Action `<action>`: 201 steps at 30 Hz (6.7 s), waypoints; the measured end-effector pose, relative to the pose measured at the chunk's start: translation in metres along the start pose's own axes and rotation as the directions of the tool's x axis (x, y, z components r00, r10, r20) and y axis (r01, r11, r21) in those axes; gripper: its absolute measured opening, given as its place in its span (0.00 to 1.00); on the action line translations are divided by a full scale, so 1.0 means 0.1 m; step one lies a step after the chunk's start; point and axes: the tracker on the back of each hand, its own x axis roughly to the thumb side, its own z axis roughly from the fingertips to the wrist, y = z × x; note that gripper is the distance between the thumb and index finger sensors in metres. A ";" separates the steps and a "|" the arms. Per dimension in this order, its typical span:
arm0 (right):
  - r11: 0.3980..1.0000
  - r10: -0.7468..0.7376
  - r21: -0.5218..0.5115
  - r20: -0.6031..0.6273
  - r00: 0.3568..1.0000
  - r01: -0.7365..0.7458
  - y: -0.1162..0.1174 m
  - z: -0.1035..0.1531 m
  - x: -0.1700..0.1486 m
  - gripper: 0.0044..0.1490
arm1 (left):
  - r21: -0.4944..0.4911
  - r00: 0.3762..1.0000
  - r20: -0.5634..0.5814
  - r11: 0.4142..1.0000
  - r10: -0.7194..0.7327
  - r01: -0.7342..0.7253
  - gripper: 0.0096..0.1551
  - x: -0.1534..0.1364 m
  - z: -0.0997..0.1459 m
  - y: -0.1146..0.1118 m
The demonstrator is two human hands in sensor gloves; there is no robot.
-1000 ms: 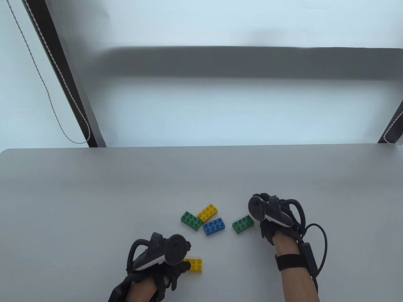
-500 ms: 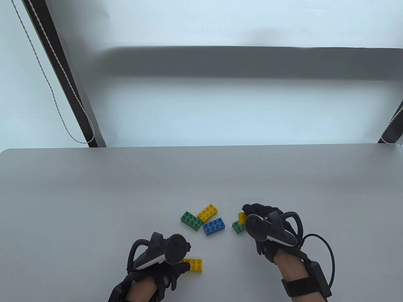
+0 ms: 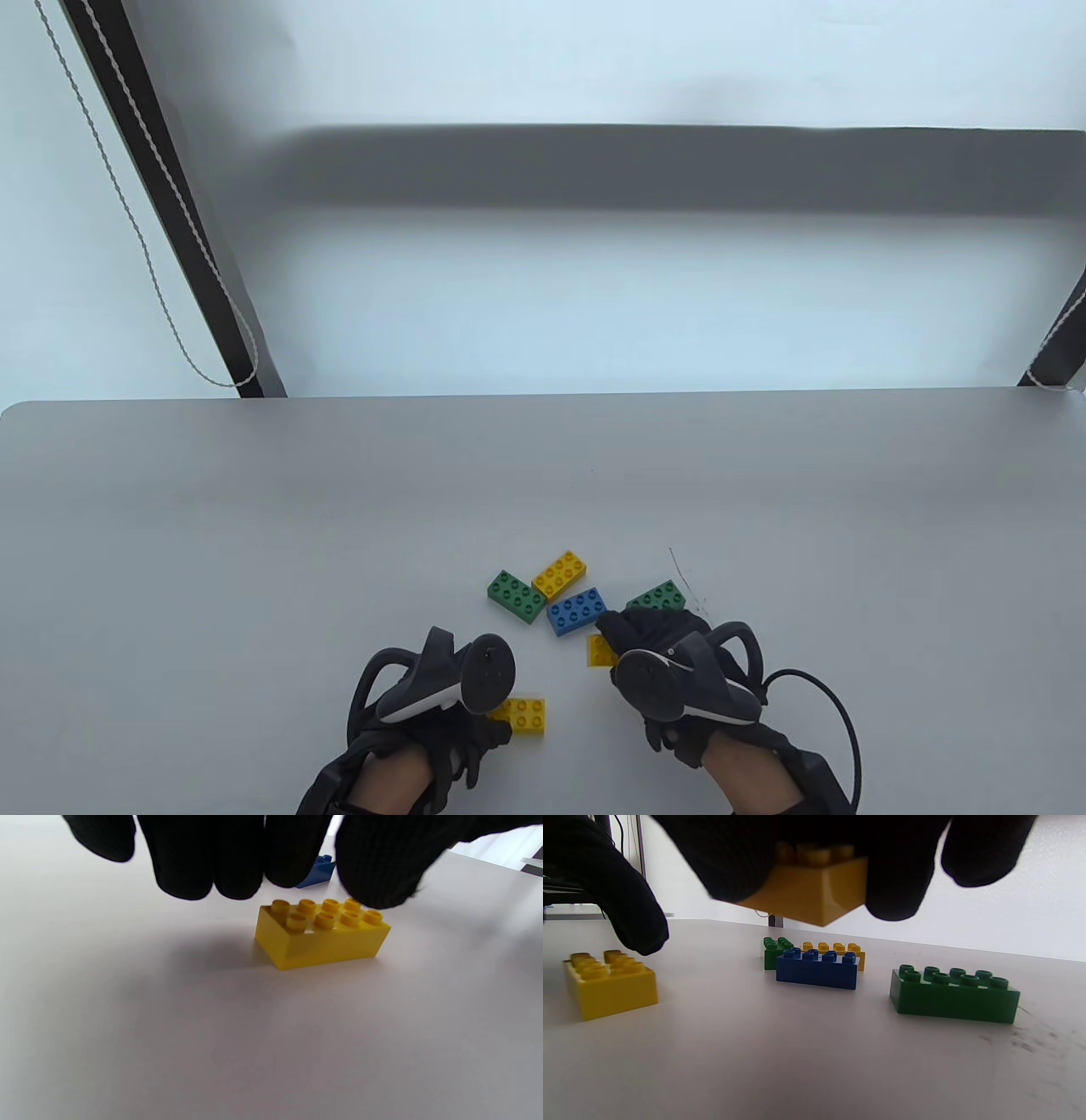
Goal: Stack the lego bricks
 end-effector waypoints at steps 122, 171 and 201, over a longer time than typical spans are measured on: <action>0.965 -0.003 0.252 -0.248 0.969 0.067 0.57 -0.47 -0.69 0.42 | -0.058 0.998 -0.048 0.997 -0.048 0.045 0.36 0.02 -0.18 -0.09; 0.993 -0.082 0.086 0.054 0.995 0.077 -0.08 -0.40 0.33 0.45 | -0.061 0.998 -0.045 0.998 -0.038 0.035 0.36 0.01 -0.18 -0.09; 0.981 -0.081 0.186 0.175 0.981 0.048 0.12 -0.42 0.69 0.44 | -0.061 0.998 -0.045 0.998 -0.038 0.035 0.37 0.01 -0.18 -0.09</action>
